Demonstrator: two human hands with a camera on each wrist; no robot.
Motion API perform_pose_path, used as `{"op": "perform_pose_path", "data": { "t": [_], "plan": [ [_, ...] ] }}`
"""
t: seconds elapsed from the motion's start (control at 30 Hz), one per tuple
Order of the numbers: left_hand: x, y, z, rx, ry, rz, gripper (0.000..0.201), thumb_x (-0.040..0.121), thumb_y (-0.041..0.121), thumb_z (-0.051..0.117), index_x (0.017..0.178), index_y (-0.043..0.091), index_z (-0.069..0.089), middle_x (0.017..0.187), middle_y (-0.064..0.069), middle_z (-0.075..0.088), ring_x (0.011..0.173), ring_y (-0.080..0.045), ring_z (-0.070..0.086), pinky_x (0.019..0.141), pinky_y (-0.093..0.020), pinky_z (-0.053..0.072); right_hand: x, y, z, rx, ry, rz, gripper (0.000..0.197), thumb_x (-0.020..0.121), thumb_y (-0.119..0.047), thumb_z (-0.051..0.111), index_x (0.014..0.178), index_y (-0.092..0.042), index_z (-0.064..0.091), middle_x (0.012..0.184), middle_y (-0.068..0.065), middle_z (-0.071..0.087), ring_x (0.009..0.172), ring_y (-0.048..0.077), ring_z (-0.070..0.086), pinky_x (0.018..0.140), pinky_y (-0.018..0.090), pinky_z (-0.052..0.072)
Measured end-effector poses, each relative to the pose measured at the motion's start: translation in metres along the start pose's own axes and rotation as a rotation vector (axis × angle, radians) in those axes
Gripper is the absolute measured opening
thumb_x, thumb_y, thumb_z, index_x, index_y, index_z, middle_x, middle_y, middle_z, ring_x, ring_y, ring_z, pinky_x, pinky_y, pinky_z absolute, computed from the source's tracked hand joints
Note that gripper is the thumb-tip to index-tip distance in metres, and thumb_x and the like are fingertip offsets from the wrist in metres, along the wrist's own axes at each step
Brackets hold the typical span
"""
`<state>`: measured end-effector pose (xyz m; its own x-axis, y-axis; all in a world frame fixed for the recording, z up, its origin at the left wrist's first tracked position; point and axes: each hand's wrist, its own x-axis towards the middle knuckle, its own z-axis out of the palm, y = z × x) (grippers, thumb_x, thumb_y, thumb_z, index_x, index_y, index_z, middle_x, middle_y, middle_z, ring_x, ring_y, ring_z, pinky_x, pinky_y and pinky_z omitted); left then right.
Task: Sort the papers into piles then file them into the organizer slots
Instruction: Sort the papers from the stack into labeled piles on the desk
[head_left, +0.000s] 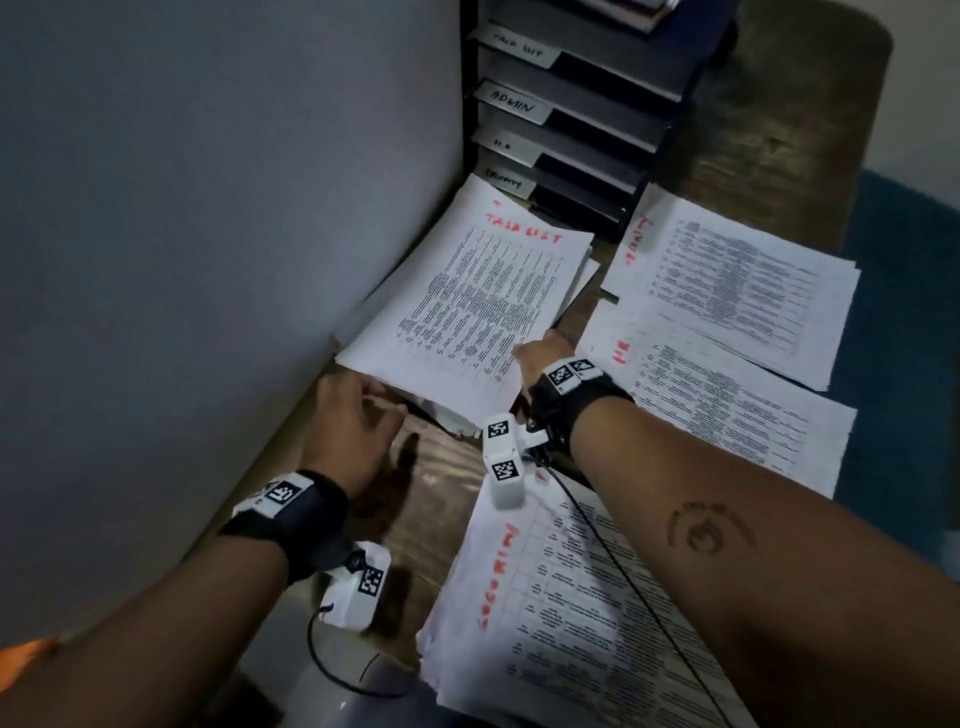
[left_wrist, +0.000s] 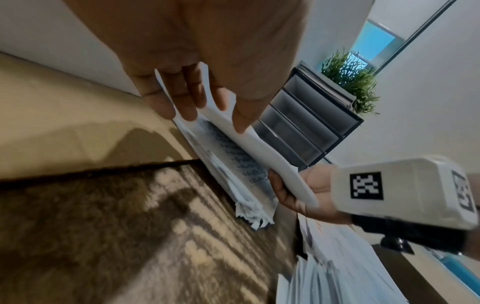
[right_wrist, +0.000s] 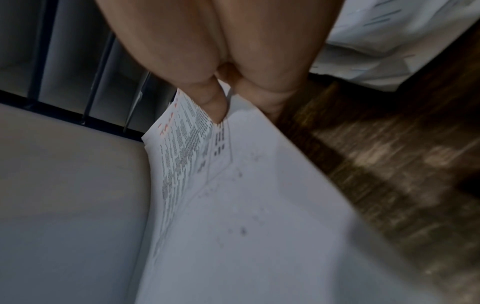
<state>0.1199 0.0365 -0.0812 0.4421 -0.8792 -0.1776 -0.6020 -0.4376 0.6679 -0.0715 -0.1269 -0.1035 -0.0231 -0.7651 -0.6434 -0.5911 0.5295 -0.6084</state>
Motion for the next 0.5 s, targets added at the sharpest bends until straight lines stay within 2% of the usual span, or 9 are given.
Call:
{"op": "perform_pose_path", "data": {
  "t": [0.07,0.1,0.2,0.27,0.3,0.33,0.37,0.43,0.5],
  "plan": [
    [-0.004,-0.004,0.004,-0.038,-0.098,-0.017,0.016,0.087,0.023,0.069,0.085,0.025,0.054,0.093,0.001,0.062,0.082,-0.018,0.060,0.078,-0.035,0.048,0.000,-0.002,0.000,-0.025,0.013,0.006,0.043,0.094,-0.018,0.055,0.134,-0.002,0.051,0.134,0.017,0.056,0.122,0.032,0.055,0.096,0.035,0.047],
    [-0.008,-0.006,0.006,-0.036,-0.193,-0.024,0.015,0.089,0.023,0.067,0.082,0.024,0.053,0.084,0.003,0.066,0.078,-0.018,0.063,0.075,-0.036,0.050,0.000,-0.002,0.000,-0.039,0.016,0.007,0.042,0.095,-0.016,0.053,0.134,-0.002,0.051,0.134,0.017,0.056,0.123,0.033,0.054,0.097,0.036,0.046],
    [-0.024,-0.005,0.011,0.157,-0.517,0.041,0.017,0.092,0.030,0.060,0.080,0.018,0.058,0.077,0.004,0.068,0.076,-0.019,0.064,0.069,-0.032,0.049,0.002,-0.006,-0.002,-0.082,-0.078,-0.018,0.041,0.099,-0.013,0.043,0.139,-0.005,0.048,0.141,0.017,0.051,0.126,0.034,0.050,0.103,0.036,0.045],
    [-0.037,0.001,0.016,0.290,-0.679,0.104,0.029,0.091,0.041,0.059,0.078,0.016,0.061,0.074,0.003,0.064,0.071,-0.017,0.060,0.063,-0.028,0.043,0.002,-0.010,-0.002,-0.101,-0.119,-0.028,0.044,0.094,-0.025,0.054,0.135,-0.006,0.052,0.133,0.016,0.056,0.116,0.033,0.057,0.098,0.036,0.048],
    [-0.042,0.003,0.020,0.325,-0.738,0.103,0.035,0.089,0.049,0.060,0.077,0.015,0.063,0.071,0.004,0.063,0.068,-0.014,0.058,0.062,-0.027,0.043,0.002,-0.009,-0.003,-0.111,-0.101,-0.067,0.045,0.090,-0.028,0.060,0.127,-0.003,0.055,0.119,0.016,0.062,0.104,0.031,0.062,0.092,0.037,0.051],
    [-0.047,0.004,0.023,0.334,-0.784,0.080,0.041,0.085,0.056,0.062,0.074,0.016,0.065,0.068,0.005,0.064,0.065,-0.012,0.058,0.063,-0.027,0.046,0.002,-0.006,-0.005,-0.048,-0.073,-0.061,0.041,0.087,-0.027,0.064,0.117,0.000,0.057,0.099,0.015,0.064,0.090,0.030,0.063,0.083,0.038,0.055],
    [-0.052,0.005,0.027,0.333,-0.817,0.046,0.045,0.080,0.061,0.064,0.073,0.017,0.066,0.066,0.006,0.066,0.064,-0.011,0.060,0.065,-0.028,0.049,0.003,-0.003,-0.009,-0.009,-0.074,-0.066,0.037,0.084,-0.026,0.065,0.108,0.002,0.059,0.087,0.015,0.062,0.083,0.030,0.064,0.078,0.039,0.056],
    [-0.060,0.008,0.033,0.349,-0.856,0.014,0.047,0.074,0.066,0.067,0.069,0.019,0.067,0.065,0.007,0.067,0.064,-0.010,0.062,0.066,-0.029,0.052,-0.008,0.004,-0.025,-0.055,-0.099,-0.080,0.043,0.077,-0.029,0.064,0.107,0.002,0.063,0.090,0.018,0.067,0.089,0.035,0.069,0.082,0.047,0.058],
    [-0.069,0.014,0.037,0.376,-0.891,0.015,0.043,0.073,0.064,0.071,0.066,0.022,0.065,0.066,0.009,0.067,0.064,-0.008,0.062,0.063,-0.027,0.049,-0.025,0.017,-0.045,-0.057,-0.125,-0.120,0.033,0.085,-0.024,0.060,0.110,-0.002,0.062,0.093,0.014,0.068,0.082,0.026,0.068,0.079,0.040,0.059]
  ]
}}
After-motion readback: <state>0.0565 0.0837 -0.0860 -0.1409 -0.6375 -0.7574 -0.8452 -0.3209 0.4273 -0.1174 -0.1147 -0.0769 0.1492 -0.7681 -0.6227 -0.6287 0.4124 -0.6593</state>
